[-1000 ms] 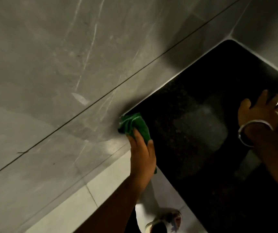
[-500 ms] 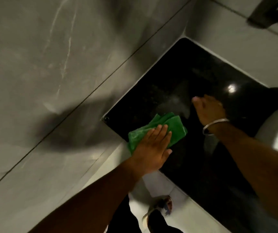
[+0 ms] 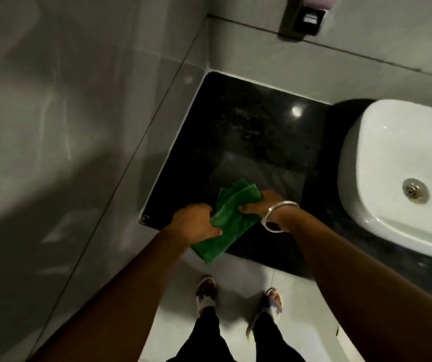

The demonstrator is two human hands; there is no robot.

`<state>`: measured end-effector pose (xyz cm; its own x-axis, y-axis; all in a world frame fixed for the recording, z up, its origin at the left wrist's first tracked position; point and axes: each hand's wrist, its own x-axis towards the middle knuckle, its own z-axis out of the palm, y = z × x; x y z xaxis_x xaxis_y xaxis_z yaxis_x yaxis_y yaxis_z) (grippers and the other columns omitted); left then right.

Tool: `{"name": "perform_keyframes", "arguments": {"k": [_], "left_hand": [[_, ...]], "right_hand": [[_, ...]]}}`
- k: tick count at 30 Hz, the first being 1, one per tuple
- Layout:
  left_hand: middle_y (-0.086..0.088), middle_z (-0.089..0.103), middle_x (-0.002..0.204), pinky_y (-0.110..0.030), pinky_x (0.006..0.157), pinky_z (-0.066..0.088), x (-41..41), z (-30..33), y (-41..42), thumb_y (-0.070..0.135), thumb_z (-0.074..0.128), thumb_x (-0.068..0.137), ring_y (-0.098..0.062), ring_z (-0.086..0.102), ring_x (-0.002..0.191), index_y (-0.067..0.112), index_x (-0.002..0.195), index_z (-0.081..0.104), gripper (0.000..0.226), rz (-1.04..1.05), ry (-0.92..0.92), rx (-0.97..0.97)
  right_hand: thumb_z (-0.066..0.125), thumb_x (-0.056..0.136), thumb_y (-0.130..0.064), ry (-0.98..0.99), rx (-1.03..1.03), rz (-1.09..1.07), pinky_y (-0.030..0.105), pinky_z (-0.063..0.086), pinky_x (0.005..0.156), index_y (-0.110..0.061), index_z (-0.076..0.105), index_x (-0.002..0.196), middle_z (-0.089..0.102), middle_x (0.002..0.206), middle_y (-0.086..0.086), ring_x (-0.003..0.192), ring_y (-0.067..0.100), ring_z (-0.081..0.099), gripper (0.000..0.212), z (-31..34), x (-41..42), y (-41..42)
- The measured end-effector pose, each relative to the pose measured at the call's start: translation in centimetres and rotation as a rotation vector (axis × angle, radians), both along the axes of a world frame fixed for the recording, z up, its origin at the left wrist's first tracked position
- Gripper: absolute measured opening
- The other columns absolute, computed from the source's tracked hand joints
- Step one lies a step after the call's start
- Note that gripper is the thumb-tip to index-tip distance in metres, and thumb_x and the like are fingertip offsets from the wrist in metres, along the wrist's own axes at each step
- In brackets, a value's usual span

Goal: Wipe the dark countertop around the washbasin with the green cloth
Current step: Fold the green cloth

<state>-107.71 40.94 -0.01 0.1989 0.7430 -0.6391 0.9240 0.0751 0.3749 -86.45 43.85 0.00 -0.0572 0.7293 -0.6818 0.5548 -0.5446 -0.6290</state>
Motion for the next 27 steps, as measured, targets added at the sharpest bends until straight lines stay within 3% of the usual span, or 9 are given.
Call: {"name": "perform_keyframes", "arguments": {"k": [3, 6, 10, 12, 15, 18, 20, 24, 27], "left_hand": [[-0.001, 0.073, 0.102, -0.033, 0.078, 0.059, 1.1, 2.6, 2.1, 0.038, 0.085, 0.068, -0.015, 0.069, 0.089, 0.022, 0.105, 0.068, 0.044, 0.076, -0.264, -0.182], [0.001, 0.074, 0.094, -0.021, 0.069, 0.054, 5.6, 4.9, 3.0, 0.025, 0.084, 0.074, -0.014, 0.069, 0.086, 0.018, 0.101, 0.071, 0.032, 0.149, -0.528, -0.262], [-0.007, 0.077, 0.105, -0.037, 0.084, 0.058, 16.4, 6.4, 0.4, 0.015, 0.076, 0.081, -0.021, 0.073, 0.095, 0.013, 0.111, 0.071, 0.030, 0.225, -0.744, -0.502], [-0.014, 0.075, 0.107, -0.040, 0.081, 0.060, 23.1, 6.5, -2.8, 0.007, 0.073, 0.082, -0.025, 0.074, 0.093, 0.007, 0.113, 0.070, 0.031, 0.232, -0.803, -0.612], [-0.017, 0.075, 0.104, -0.038, 0.072, 0.060, 33.0, 6.7, -8.8, 0.005, 0.072, 0.082, -0.027, 0.074, 0.088, 0.007, 0.107, 0.071, 0.025, 0.186, -0.818, -0.720], [-0.013, 0.076, 0.104, -0.035, 0.072, 0.060, 43.2, 6.5, -15.6, 0.003, 0.071, 0.083, -0.026, 0.074, 0.092, 0.012, 0.106, 0.072, 0.025, 0.015, -0.779, -0.757], [-0.012, 0.077, 0.102, -0.032, 0.070, 0.060, 49.5, 6.3, -19.5, -0.001, 0.070, 0.082, -0.025, 0.074, 0.093, 0.012, 0.106, 0.072, 0.027, -0.104, -0.742, -0.766], [-0.011, 0.077, 0.088, -0.028, 0.061, 0.060, 62.9, 5.1, -27.9, -0.005, 0.065, 0.086, -0.020, 0.075, 0.077, 0.005, 0.106, 0.070, 0.023, -0.206, -0.607, -0.717], [-0.003, 0.074, 0.078, -0.028, 0.056, 0.057, 71.0, 4.1, -33.7, -0.002, 0.066, 0.087, -0.015, 0.072, 0.069, 0.014, 0.093, 0.068, 0.018, -0.248, -0.489, -0.657]], "right_hand": [[0.078, 0.076, -0.009, 0.275, -0.075, -0.477, 0.021, 0.051, 0.042, -0.015, 0.067, 0.078, 0.071, 0.077, 0.004, 0.055, 0.010, 0.070, 0.013, 1.9, 3.8, -4.2], [0.073, 0.081, -0.013, 0.341, -0.039, -0.789, 0.030, 0.054, 0.054, -0.014, 0.067, 0.084, 0.072, 0.081, 0.004, 0.074, 0.018, 0.070, 0.006, 3.7, 9.2, -10.2], [0.065, 0.085, -0.004, 0.461, 0.093, -1.098, 0.025, 0.052, 0.046, -0.012, 0.068, 0.090, 0.075, 0.070, 0.000, 0.061, 0.013, 0.070, 0.010, 6.3, 16.3, -19.8], [0.063, 0.085, 0.000, 0.425, 0.131, -1.216, 0.023, 0.051, 0.045, -0.015, 0.065, 0.092, 0.074, 0.072, -0.002, 0.061, 0.013, 0.069, 0.017, 7.5, 20.0, -24.9], [0.061, 0.087, -0.004, 0.364, 0.128, -1.418, 0.025, 0.051, 0.044, -0.018, 0.062, 0.090, 0.069, 0.081, 0.005, 0.069, 0.020, 0.064, 0.014, 8.2, 26.3, -32.0], [0.060, 0.089, -0.020, 0.394, 0.103, -1.711, 0.032, 0.054, 0.048, -0.021, 0.059, 0.091, 0.063, 0.088, 0.003, 0.076, 0.021, 0.060, 0.002, 7.9, 33.7, -39.8], [0.059, 0.089, -0.028, 0.421, 0.116, -1.853, 0.035, 0.055, 0.048, -0.022, 0.060, 0.092, 0.061, 0.091, 0.004, 0.078, 0.022, 0.059, 0.007, 7.0, 38.4, -44.8], [0.057, 0.090, -0.029, 0.477, 0.164, -1.984, 0.037, 0.057, 0.052, -0.020, 0.062, 0.099, 0.065, 0.102, 0.006, 0.087, 0.025, 0.064, 0.013, 4.6, 48.2, -55.0], [0.055, 0.091, -0.017, 0.421, 0.201, -1.990, 0.041, 0.059, 0.057, -0.019, 0.062, 0.095, 0.068, 0.103, 0.009, 0.088, 0.026, 0.066, 0.008, 3.1, 54.7, -61.1]]}}
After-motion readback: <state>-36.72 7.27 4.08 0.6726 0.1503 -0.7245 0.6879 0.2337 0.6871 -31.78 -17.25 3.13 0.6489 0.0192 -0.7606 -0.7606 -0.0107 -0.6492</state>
